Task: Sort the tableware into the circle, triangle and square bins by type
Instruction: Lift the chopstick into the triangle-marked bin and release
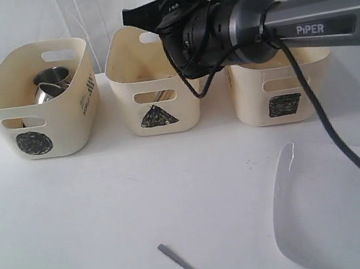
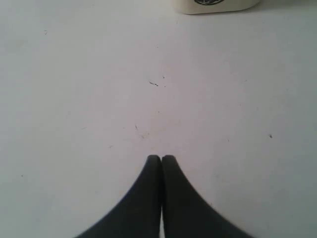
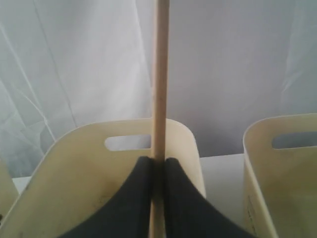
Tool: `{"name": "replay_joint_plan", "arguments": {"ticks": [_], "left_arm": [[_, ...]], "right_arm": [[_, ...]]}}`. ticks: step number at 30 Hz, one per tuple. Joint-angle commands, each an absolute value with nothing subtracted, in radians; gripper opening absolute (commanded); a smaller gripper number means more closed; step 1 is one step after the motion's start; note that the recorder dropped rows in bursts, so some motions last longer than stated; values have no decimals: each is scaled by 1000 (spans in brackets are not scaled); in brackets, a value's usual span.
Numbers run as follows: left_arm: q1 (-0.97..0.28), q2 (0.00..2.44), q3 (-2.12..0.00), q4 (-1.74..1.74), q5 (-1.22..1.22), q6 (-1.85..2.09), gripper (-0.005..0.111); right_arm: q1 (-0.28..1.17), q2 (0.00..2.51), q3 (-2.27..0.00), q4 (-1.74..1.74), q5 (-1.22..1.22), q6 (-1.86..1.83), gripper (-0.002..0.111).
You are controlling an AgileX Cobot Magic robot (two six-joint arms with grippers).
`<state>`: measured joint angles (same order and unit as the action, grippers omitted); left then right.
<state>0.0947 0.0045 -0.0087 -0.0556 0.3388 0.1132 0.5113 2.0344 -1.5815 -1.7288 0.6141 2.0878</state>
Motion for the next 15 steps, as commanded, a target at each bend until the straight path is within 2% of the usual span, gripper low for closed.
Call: {"name": "replay_joint_plan", "arguments": {"ticks": [1,6,10,15], "left_arm": [[96,0,0,-59,352,112,0],[96,0,0,-59,352,112,0],[96,0,0,-59,352,112,0],[96,0,0,-59,352,112,0]], "right_arm": [[480,2041,-1586,-1744,618,2099,0],[456,2041,-1586,-1744,586,2099,0],[431,2041,-1586,-1744,469,2082,1],[415,2067,-1607,-1744,386,1999,18]]}}
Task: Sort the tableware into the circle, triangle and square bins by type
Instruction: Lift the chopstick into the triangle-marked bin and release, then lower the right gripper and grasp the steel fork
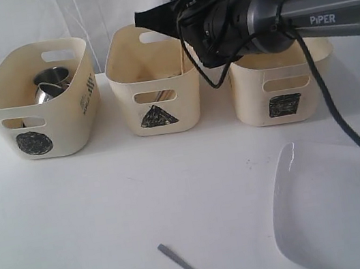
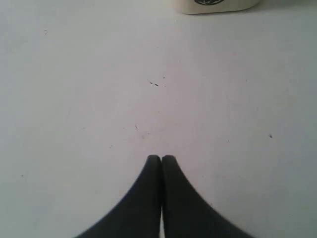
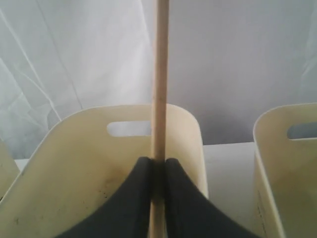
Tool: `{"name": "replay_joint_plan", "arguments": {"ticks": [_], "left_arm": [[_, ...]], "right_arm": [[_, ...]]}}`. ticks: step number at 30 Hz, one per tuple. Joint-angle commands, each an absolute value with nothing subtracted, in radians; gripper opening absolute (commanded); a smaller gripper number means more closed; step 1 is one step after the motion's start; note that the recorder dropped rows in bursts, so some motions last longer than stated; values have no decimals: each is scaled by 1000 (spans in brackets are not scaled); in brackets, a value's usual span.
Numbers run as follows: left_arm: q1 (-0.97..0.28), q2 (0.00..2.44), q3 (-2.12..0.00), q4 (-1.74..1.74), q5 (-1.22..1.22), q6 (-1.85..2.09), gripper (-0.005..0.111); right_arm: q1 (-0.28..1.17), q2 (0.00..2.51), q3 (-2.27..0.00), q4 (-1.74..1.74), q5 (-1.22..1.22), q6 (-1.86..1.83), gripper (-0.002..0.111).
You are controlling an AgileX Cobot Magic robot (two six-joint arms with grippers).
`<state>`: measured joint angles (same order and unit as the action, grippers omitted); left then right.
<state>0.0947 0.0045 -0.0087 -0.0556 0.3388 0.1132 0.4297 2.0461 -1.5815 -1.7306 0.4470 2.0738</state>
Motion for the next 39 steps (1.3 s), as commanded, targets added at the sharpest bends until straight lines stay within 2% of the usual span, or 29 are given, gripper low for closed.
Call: {"name": "replay_joint_plan", "arguments": {"ticks": [1,4,7,15,19,21,24,28,33,39], "left_arm": [[96,0,0,-59,352,112,0],[96,0,0,-59,352,112,0],[96,0,0,-59,352,112,0],[96,0,0,-59,352,112,0],[96,0,0,-59,352,112,0],[96,0,0,-59,352,112,0],[96,0,0,-59,352,112,0],[96,0,0,-59,352,112,0],[96,0,0,-59,352,112,0],[96,0,0,-59,352,112,0]], "right_arm": [[415,2080,-1622,-1744,386,1972,24],[415,2102,-1652,-1744,386,1938,39],[415,2104,-1663,-1744,384,1938,48],[415,2071,-1666,-1744,357,1938,49],[418,2002,-1660,-1742,265,1930,39],[418,1952,-1644,-1733,196,1911,27],[418,1876,-1584,-1726,151,1820,-1],[418,1772,-1438,-1700,175,1785,0],[429,1646,-1207,-1621,266,1553,0],[489,1596,-1063,-1360,865,932,0]]}}
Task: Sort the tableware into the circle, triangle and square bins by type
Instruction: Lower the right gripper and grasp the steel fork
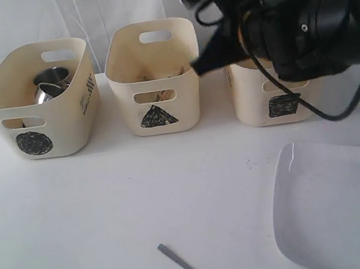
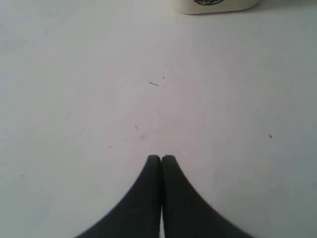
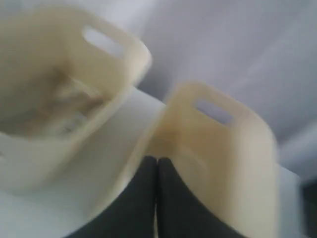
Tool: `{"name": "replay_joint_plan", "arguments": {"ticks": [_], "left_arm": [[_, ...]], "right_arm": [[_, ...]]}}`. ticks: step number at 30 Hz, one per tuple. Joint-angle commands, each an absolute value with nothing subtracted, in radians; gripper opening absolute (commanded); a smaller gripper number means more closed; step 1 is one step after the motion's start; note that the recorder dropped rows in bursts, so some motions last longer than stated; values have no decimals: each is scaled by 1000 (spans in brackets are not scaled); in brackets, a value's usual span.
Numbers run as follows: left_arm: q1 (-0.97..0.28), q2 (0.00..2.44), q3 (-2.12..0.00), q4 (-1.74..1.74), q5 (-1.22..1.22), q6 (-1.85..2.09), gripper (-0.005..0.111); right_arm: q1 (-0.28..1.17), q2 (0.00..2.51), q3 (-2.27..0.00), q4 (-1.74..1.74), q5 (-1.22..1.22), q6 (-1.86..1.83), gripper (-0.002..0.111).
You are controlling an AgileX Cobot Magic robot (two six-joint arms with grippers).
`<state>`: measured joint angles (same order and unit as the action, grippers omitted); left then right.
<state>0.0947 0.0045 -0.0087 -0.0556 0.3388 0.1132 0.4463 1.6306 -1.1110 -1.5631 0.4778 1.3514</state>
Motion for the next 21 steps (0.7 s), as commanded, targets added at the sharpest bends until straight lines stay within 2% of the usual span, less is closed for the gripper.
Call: {"name": "replay_joint_plan", "arguments": {"ticks": [1,3,8,12,18,21], "left_arm": [[96,0,0,-59,352,112,0],[96,0,0,-59,352,112,0],[96,0,0,-59,352,112,0],[96,0,0,-59,352,112,0],[96,0,0,-59,352,112,0],[96,0,0,-59,352,112,0]], "right_arm": [[506,1584,-1064,-1299,955,843,0],[538,1544,-1060,-1151,1007,705,0],[611,1419,-1060,-499,765,352,0],[669,1415,-1056,-74,756,97,0],[803,1529,-1043,0,896,50,0],[862,1607,-1043,0,880,62,0]]}}
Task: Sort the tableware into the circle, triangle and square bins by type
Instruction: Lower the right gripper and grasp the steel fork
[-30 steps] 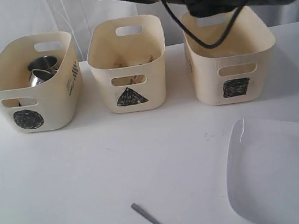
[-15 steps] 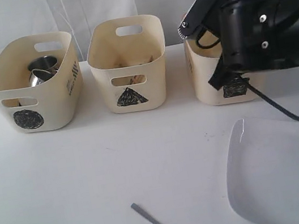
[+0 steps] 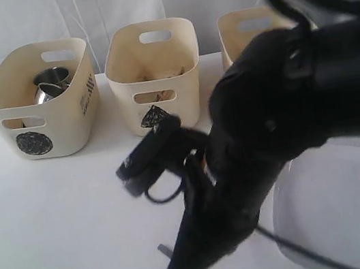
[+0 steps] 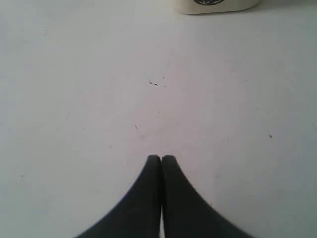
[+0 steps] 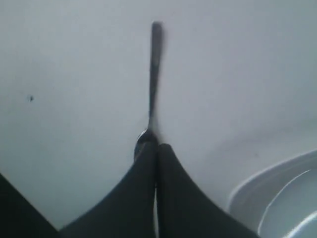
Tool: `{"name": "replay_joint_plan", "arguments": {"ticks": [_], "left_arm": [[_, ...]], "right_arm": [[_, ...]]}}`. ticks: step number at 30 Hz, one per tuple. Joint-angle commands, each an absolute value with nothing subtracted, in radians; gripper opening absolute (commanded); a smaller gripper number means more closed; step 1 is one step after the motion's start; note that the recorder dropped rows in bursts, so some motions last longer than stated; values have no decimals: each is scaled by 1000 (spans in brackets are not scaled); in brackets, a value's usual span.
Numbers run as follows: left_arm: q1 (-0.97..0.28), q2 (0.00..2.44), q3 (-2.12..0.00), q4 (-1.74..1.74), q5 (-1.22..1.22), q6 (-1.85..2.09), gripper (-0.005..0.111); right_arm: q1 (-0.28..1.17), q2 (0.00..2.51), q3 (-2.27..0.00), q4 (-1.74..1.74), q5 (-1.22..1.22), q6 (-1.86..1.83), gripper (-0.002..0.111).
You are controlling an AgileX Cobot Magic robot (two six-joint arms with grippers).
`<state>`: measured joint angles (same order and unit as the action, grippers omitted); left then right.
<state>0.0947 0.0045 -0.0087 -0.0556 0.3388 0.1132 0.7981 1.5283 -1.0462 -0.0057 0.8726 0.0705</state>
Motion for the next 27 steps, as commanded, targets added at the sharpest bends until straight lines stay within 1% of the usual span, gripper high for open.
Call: {"name": "replay_joint_plan", "arguments": {"ticks": [1,3,5,6,7,8,9,13,19,22,27], "left_arm": [[96,0,0,-59,352,112,0],[96,0,0,-59,352,112,0],[96,0,0,-59,352,112,0],[96,0,0,-59,352,112,0],[96,0,0,-59,352,112,0],[96,0,0,-59,352,112,0],[96,0,0,-59,352,112,0],[96,0,0,-59,352,112,0],[96,0,0,-59,352,112,0],[96,0,0,-59,352,112,0],[96,0,0,-59,352,112,0]], "right_arm": [[872,1622,-1043,0,869,64,0],[877,1667,-1043,-17,874,64,3],[877,1694,-1043,-40,901,64,18],[877,1704,-1043,-46,885,79,31],[877,1708,-1043,-46,864,98,39],[877,1719,-1043,-46,836,120,52],[877,1728,-1043,-46,824,120,57],[877,1777,-1036,-71,825,132,57],[872,1811,-1034,-240,922,351,57],[866,1813,-1034,-213,912,363,57],[866,1821,-1034,-123,894,274,57]]}}
